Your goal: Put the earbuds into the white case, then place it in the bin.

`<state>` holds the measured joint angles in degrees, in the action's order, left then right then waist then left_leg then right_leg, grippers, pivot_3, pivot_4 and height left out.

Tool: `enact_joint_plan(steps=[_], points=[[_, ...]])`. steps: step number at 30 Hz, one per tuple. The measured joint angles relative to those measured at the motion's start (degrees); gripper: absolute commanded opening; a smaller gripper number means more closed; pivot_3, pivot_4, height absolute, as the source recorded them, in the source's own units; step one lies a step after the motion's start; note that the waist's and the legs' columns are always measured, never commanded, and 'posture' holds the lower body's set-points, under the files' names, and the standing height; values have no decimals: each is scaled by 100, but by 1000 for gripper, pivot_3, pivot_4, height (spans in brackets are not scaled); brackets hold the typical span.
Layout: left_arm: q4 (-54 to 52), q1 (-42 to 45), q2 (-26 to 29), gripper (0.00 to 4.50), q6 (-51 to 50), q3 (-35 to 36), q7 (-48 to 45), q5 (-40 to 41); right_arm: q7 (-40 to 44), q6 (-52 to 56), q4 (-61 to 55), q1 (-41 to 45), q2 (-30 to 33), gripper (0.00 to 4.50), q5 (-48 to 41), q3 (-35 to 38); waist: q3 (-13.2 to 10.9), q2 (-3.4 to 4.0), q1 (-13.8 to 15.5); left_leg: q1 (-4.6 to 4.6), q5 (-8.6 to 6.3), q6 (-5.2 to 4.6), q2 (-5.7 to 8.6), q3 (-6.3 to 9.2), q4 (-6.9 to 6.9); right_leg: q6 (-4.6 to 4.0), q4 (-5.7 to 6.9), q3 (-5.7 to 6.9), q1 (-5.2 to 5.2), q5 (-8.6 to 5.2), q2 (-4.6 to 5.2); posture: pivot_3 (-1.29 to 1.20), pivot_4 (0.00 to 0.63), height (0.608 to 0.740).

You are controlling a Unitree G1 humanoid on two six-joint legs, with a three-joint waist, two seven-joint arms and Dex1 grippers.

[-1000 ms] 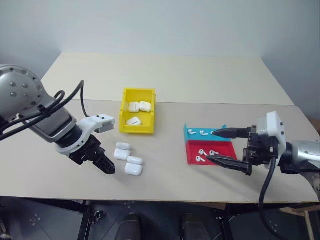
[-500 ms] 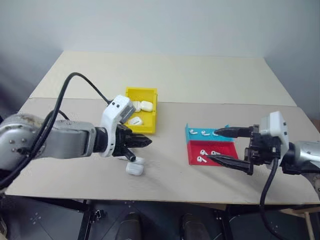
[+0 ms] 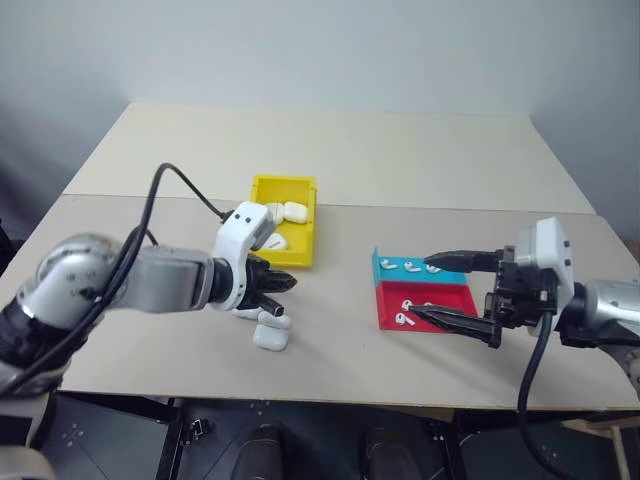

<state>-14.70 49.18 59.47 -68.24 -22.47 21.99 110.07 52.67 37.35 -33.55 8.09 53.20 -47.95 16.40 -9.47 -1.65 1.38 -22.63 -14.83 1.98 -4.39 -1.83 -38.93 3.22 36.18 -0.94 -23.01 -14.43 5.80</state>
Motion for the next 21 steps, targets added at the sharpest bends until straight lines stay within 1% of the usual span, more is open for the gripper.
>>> enact_joint_plan(steps=[4, 7, 12, 21], points=[[830, 638, -212, 36, -667, -568, 265, 178, -48, -2, -1, 22, -80, 4500, 13, -40, 0, 0, -13, -2, 0, 0, 0, 0, 3, 0, -1, 0, -3, 0, 0, 0, 150, 740], [1188, 817, -345, 36, -987, -865, 404, 205, -58, -4, 4, 25, -99, 4500, 60, -84, 0, 0, -60, -4, 0, 1, 0, 0, 2, 0, -1, 0, -6, 0, 0, 0, 150, 740], [1701, 1091, -717, 36, -1238, -1256, 873, 156, -156, -8, -4, 60, -211, 4500, 120, -233, 0, 1, -63, -2, 1, 2, 0, 0, 1, 0, 2, 0, -5, 0, 0, 0, 150, 740], [1858, 1131, -983, 36, -1378, -1569, 1377, 211, -170, -8, -99, -74, -212, 4500, 107, -179, 0, 1, -65, -8, 3, 4, 0, 0, 0, 0, 1, 1, -9, 0, 0, 0, 150, 740]])
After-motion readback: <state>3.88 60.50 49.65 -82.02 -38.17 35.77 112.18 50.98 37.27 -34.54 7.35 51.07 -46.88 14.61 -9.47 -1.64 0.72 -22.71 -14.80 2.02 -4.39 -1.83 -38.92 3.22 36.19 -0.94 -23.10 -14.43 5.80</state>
